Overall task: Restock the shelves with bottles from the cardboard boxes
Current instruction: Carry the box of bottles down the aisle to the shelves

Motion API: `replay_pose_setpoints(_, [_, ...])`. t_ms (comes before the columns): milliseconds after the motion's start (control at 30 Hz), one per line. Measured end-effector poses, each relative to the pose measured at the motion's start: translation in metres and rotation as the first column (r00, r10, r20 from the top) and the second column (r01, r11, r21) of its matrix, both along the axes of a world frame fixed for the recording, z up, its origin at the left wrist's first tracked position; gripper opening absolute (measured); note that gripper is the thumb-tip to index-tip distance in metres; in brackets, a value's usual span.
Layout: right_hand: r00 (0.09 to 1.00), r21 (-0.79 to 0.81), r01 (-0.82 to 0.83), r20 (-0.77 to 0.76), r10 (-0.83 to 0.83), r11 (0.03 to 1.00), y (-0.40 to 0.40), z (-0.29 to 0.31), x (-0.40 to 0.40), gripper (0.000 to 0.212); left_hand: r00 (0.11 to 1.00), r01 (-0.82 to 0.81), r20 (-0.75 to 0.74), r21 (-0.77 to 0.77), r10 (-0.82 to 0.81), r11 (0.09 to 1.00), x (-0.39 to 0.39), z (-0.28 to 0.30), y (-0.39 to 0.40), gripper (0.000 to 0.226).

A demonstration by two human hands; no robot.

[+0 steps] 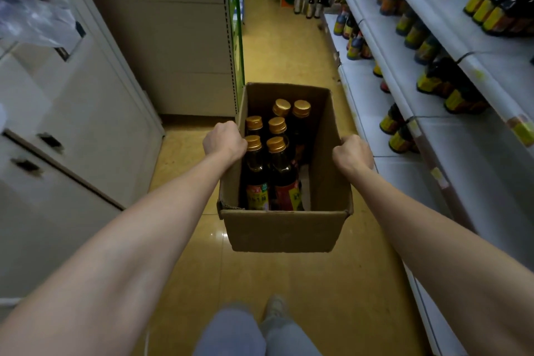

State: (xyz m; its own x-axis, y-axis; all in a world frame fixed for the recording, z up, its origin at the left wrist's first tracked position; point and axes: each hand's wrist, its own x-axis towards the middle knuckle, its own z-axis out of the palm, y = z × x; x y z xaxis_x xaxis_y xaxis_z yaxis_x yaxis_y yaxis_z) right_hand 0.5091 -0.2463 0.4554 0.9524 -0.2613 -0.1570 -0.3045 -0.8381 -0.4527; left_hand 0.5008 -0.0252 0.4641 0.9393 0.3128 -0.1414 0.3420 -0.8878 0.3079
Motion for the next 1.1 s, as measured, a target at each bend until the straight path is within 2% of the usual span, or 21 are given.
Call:
replay_pose_setpoints(167, [1.0, -0.026, -0.012, -0.005, 0.012, 1.0, 0.004, -0.004, 0.08, 0.037, 1.0, -0.01, 0.012, -0.014, 0.01, 1.0, 0.084, -0.01, 0.007, 0.018])
replay_pose_setpoints(567, [0.993, -0.007, 0.087, -0.075, -0.088, 0.996, 0.015, -0.031, 0.285, 0.034, 0.99, 0.127, -0.053, 0.001, -0.127, 0.992, 0.312, -0.03, 0.022, 0.013])
replay_pose_setpoints(800, [0.991, 0.002, 0.093, -0.098, -0.092, 0.996, -0.008, -0.053, 0.403, 0.033, 0.981, 0.169, -0.104, 0.055, -0.163, 0.984, 0.434, -0.045, -0.002, 0.011])
replay_pose_setpoints(967, [0.991, -0.022, 0.04, -0.124, -0.042, 0.999, -0.038, -0.057, 0.501, 0.027, 0.981, 0.136, -0.143, 0.027, -0.131, 0.99, 0.521, -0.053, -0.031, 0.007])
replay_pose_setpoints(1100, [0.994, -0.037, 0.03, -0.109, -0.034, 0.999, -0.058, -0.053, 0.571, 0.032, 0.984, 0.119, -0.137, 0.007, -0.117, 0.993, 0.584, -0.049, -0.05, 0.013])
